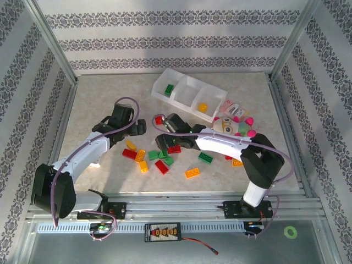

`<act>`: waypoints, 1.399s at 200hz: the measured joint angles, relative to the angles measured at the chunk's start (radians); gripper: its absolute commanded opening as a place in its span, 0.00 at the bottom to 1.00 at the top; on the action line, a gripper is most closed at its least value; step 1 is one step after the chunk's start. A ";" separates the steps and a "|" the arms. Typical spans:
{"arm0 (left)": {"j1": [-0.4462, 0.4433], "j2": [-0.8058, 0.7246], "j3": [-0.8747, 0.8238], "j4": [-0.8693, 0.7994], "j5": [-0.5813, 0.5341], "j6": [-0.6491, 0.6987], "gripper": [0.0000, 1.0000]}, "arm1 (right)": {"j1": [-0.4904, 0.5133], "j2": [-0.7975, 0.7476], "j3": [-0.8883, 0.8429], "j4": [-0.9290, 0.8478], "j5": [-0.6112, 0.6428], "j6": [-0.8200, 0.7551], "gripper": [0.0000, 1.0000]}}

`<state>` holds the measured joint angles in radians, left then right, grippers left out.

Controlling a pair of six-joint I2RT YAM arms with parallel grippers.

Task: Sort the legos into containers by color
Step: Pick up the lego from the center of the table.

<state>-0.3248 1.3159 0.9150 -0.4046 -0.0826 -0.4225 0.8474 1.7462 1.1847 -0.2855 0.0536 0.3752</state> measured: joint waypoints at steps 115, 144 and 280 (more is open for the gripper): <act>0.051 -0.016 -0.035 -0.025 0.000 -0.032 0.99 | -0.072 0.217 0.227 -0.299 0.031 0.131 0.83; 0.051 -0.016 -0.035 -0.025 0.000 -0.031 0.99 | -0.095 0.244 0.228 -0.314 0.025 0.178 0.80; 0.051 -0.016 -0.036 -0.013 0.031 -0.026 0.99 | -0.113 0.213 0.253 -0.316 0.013 0.200 0.53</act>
<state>-0.2737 1.2999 0.8791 -0.4179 -0.0517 -0.4488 0.7345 1.9591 1.4372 -0.6018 0.0669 0.5755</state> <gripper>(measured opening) 0.993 0.554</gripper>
